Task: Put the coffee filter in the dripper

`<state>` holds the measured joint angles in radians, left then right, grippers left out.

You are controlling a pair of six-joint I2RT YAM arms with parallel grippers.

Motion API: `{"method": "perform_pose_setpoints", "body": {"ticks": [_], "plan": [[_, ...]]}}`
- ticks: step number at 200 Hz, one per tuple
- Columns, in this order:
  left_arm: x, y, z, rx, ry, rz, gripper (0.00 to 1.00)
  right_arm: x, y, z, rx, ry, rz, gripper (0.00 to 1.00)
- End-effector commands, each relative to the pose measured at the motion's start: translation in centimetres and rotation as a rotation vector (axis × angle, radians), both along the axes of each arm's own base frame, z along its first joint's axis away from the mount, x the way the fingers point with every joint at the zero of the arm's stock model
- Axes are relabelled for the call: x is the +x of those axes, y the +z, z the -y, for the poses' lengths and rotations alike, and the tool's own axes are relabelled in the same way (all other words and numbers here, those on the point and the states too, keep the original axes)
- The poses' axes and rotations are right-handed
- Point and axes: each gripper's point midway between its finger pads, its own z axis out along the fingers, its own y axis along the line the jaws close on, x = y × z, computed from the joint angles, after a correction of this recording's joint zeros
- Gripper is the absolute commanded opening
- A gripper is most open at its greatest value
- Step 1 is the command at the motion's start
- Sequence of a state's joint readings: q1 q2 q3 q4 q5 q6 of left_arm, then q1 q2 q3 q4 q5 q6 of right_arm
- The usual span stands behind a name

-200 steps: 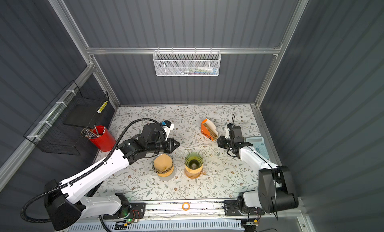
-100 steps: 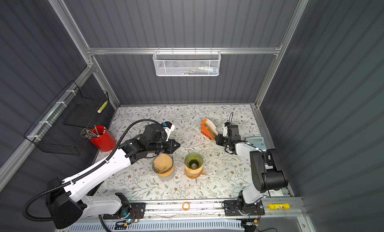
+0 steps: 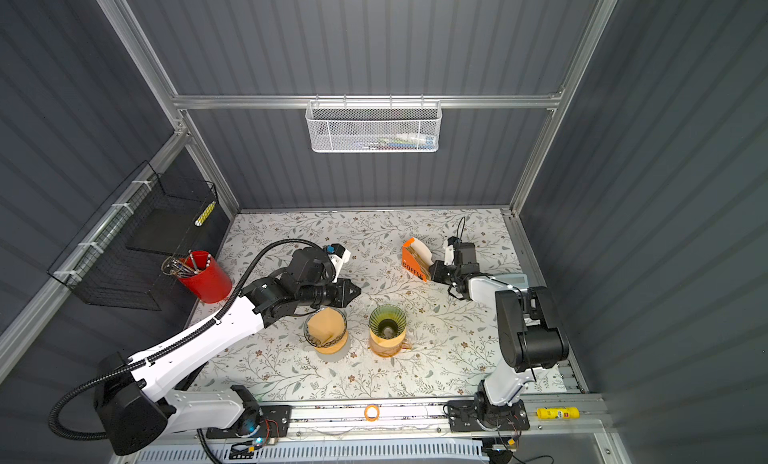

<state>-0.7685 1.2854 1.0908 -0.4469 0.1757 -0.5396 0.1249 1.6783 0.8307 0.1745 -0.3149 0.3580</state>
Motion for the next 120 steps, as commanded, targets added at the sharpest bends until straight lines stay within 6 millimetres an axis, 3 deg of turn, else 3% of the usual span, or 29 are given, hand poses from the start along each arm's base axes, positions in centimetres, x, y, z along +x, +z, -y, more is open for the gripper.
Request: {"method": "perform_pose_setpoints", "body": {"ticks": [1,120], "plan": [[0.2,-0.4,-0.1,-0.002,0.012,-0.017,0.12,0.2,-0.1,0.1,-0.003,0.007,-0.017,0.24],[0.6,0.0,0.2,-0.011,-0.001,-0.019,0.12,-0.1,-1.2,0.2,0.006,-0.022,-0.096,0.25]]}}
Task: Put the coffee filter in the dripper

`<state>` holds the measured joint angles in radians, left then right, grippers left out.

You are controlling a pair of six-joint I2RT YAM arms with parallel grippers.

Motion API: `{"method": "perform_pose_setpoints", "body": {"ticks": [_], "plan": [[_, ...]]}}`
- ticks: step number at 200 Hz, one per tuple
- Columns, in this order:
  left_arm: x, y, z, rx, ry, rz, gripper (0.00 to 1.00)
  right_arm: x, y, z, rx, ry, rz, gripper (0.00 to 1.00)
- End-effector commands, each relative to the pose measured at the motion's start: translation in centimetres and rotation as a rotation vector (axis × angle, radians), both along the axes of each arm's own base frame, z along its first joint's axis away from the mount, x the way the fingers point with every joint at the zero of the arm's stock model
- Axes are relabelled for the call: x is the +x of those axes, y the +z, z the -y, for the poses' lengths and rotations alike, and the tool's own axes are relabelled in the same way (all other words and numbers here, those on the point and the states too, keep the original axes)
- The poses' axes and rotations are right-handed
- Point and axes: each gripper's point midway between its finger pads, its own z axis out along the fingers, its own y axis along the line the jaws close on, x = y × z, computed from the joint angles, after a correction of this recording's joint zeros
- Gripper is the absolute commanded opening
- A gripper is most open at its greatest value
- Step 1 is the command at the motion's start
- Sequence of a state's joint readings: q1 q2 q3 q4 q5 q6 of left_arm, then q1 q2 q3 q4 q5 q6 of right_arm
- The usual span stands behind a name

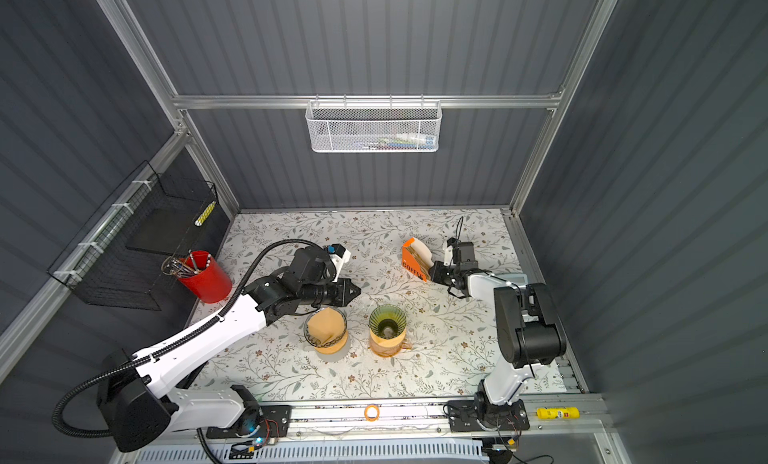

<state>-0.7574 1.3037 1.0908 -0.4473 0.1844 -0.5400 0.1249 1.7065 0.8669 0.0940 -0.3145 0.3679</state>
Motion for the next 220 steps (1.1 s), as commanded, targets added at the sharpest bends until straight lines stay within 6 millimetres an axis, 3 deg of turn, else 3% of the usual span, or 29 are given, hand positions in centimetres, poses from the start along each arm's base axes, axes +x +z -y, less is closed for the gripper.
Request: {"method": "perform_pose_setpoints", "body": {"ticks": [1,128,220], "plan": [[0.26,0.6,0.27,-0.02,-0.006,-0.002,0.12,0.29,-0.05,0.12,0.009,-0.016,-0.02,0.25],[0.26,0.45,-0.04,-0.034,0.002,-0.01,0.12,0.03,-0.26,-0.35,0.012,-0.006,-0.032,0.24],[0.07,0.66,-0.22,-0.041,0.007,-0.011,0.12,-0.59,0.07,0.4,-0.019,-0.029,-0.033,0.21]]}}
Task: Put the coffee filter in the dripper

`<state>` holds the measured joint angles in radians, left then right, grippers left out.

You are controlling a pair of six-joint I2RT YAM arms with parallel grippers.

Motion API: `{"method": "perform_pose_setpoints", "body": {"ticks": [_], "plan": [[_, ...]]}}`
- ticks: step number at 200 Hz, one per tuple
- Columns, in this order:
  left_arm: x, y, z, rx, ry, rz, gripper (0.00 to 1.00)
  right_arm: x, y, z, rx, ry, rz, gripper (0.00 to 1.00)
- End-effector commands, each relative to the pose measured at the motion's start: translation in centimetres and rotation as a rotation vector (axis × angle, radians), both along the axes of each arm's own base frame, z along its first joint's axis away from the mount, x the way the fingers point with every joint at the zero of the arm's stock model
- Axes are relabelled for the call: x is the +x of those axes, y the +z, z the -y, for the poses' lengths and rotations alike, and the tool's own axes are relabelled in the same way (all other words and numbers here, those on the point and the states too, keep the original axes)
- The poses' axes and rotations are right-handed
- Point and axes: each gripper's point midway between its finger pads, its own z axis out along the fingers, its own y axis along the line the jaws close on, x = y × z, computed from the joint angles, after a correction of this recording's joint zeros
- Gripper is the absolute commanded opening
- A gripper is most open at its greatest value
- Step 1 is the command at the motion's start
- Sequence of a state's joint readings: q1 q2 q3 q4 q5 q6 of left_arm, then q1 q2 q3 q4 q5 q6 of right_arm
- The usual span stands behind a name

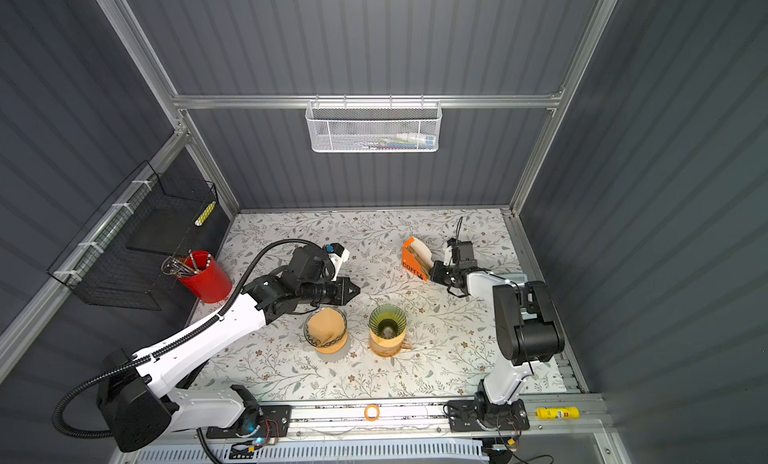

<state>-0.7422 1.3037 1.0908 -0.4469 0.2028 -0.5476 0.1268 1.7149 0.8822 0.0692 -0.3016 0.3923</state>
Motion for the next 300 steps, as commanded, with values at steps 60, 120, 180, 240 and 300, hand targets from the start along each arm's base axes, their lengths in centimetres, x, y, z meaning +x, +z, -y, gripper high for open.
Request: {"method": "perform_pose_setpoints", "body": {"ticks": [60,120,180,240,300], "plan": [[-0.2,0.7,-0.1,-0.032,0.004,0.005,0.13,-0.9,0.2,0.2,-0.032,0.013,-0.017,0.2],[-0.2,0.5,-0.2,-0.032,0.005,0.004,0.13,-0.6,0.3,0.0,-0.032,0.029,-0.012,0.22],[-0.1,0.5,-0.2,-0.031,0.009,0.007,0.13,-0.1,0.3,-0.5,-0.022,0.044,-0.012,0.22],[-0.2,0.5,-0.3,-0.03,0.011,0.004,0.13,-0.1,-0.3,-0.9,-0.031,0.054,-0.027,0.2],[-0.2,0.5,-0.2,-0.032,0.011,0.003,0.13,-0.1,-0.4,-0.6,-0.054,0.044,-0.034,0.2]]}}
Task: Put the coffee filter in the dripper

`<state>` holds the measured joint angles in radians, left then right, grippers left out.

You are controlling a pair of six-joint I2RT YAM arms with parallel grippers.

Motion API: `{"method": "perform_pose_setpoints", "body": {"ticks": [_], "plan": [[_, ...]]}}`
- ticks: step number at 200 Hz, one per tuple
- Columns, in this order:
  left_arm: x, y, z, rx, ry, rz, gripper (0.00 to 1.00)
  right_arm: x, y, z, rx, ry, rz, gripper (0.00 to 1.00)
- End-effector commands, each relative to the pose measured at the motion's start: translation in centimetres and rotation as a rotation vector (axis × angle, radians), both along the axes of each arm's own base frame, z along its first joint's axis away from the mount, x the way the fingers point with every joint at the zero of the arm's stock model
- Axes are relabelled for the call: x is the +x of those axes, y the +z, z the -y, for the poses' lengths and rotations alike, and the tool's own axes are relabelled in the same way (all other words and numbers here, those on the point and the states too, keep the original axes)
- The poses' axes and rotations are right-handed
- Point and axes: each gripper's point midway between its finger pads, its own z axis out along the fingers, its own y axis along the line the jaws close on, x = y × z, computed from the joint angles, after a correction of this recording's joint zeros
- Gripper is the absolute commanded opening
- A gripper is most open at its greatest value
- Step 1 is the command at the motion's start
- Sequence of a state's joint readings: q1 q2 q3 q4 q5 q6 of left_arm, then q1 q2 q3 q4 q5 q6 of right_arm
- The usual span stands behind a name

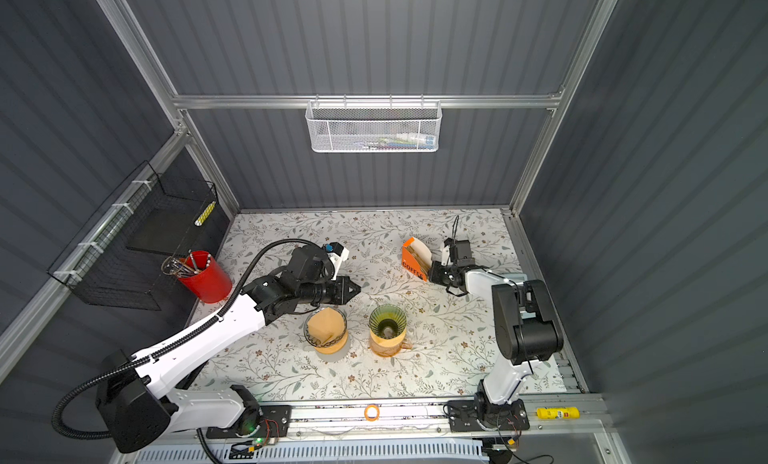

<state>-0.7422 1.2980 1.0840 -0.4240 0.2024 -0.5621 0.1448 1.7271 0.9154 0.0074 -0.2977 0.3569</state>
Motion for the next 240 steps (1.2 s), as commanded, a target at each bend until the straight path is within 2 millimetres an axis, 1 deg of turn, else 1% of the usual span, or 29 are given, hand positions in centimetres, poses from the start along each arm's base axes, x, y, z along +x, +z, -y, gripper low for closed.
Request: {"method": "perform_pose_setpoints", "body": {"ticks": [1,40,126,164,207,240], "plan": [[-0.33,0.16,-0.37,-0.012,0.001,-0.003,0.13,0.21,-0.11,0.08,-0.026,0.002,-0.006,0.2],[-0.35,0.07,-0.38,-0.013,0.002,-0.004,0.13,0.15,-0.16,0.25,-0.04,0.0,-0.01,0.21],[-0.39,0.01,-0.42,-0.014,0.005,-0.008,0.13,0.74,-0.12,-0.12,-0.05,0.015,-0.008,0.21],[-0.41,-0.07,-0.43,-0.013,0.005,-0.008,0.13,0.58,-0.35,-0.14,-0.058,0.018,-0.018,0.2],[-0.47,-0.02,-0.49,-0.015,0.005,-0.007,0.13,0.46,-0.38,-0.23,-0.066,0.024,-0.019,0.18],[-0.5,0.07,-0.6,-0.016,0.009,-0.004,0.13,0.51,-0.42,-0.28,-0.069,0.026,-0.02,0.11]]}}
